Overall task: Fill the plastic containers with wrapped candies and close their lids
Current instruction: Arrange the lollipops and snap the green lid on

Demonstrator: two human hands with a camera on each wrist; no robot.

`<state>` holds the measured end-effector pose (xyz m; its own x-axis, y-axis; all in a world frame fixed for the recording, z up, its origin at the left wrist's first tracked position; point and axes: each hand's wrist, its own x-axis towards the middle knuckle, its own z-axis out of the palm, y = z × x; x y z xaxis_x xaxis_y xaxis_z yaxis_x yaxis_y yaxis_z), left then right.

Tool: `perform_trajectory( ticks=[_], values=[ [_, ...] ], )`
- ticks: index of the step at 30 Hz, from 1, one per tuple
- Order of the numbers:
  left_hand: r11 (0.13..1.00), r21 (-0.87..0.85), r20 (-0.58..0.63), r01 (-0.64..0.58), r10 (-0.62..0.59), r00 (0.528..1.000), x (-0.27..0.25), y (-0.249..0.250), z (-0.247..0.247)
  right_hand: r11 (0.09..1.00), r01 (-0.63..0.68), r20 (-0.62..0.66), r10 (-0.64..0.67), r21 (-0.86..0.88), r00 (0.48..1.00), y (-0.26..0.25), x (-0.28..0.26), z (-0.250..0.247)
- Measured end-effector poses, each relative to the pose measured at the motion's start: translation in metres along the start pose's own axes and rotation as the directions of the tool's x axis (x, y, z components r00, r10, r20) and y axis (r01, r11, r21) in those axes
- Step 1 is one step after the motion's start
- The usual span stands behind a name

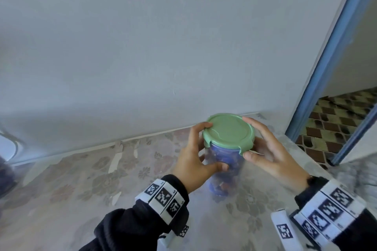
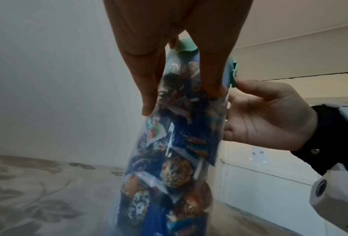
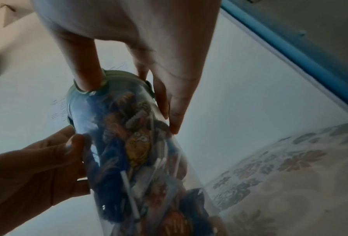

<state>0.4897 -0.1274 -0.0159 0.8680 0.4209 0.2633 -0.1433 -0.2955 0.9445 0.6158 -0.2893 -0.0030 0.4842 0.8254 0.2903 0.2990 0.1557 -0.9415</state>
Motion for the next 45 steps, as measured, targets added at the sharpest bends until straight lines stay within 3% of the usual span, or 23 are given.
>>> perform_trajectory(
  ticks=[4, 8, 13, 19, 25, 31, 40, 42, 45],
  values=[
    [1.000, 0.015, 0.006, -0.020, 0.020, 1.000, 0.036, -0.007, 0.020, 0.998, 0.057, -0.130, -0.054, 0.018, 0.990, 0.011, 0.011, -0.014],
    [1.000, 0.005, 0.000, -0.027, 0.027, 1.000, 0.077, -0.014, 0.042, 0.991, 0.105, -0.307, -0.125, -0.080, 0.943, 0.023, 0.027, -0.020],
    [0.997, 0.072, -0.030, -0.037, 0.039, 0.999, 0.131, -0.026, 0.065, 0.988, 0.070, -0.386, -0.118, -0.136, 0.915, 0.042, 0.062, -0.040],
    [0.990, 0.129, -0.024, -0.052, 0.055, 0.998, 0.184, -0.036, 0.081, 0.998, 0.024, -0.498, -0.047, -0.052, 0.866, 0.066, 0.105, -0.076],
    [0.987, 0.138, -0.007, -0.077, 0.079, 0.997, 0.222, -0.044, 0.085, 0.999, 0.028, -0.533, -0.041, -0.033, 0.845, 0.077, 0.137, -0.095],
    [0.988, 0.143, 0.005, -0.064, 0.064, 0.998, 0.232, -0.047, 0.085, 0.998, 0.021, -0.557, -0.046, -0.052, 0.829, 0.087, 0.148, -0.102],
    [0.984, 0.180, 0.045, -0.011, 0.003, 0.999, 0.214, -0.031, 0.082, 0.988, -0.009, -0.449, -0.062, -0.155, 0.891, 0.083, 0.141, -0.095],
    [0.972, 0.231, 0.027, 0.029, -0.036, 0.999, 0.208, -0.030, 0.077, 0.978, 0.019, -0.474, -0.117, -0.206, 0.873, 0.079, 0.135, -0.088],
    [0.965, 0.255, -0.005, 0.055, -0.055, 0.998, 0.193, -0.026, 0.063, 0.973, 0.040, -0.601, -0.172, -0.228, 0.780, 0.072, 0.121, -0.072]
  ],
)
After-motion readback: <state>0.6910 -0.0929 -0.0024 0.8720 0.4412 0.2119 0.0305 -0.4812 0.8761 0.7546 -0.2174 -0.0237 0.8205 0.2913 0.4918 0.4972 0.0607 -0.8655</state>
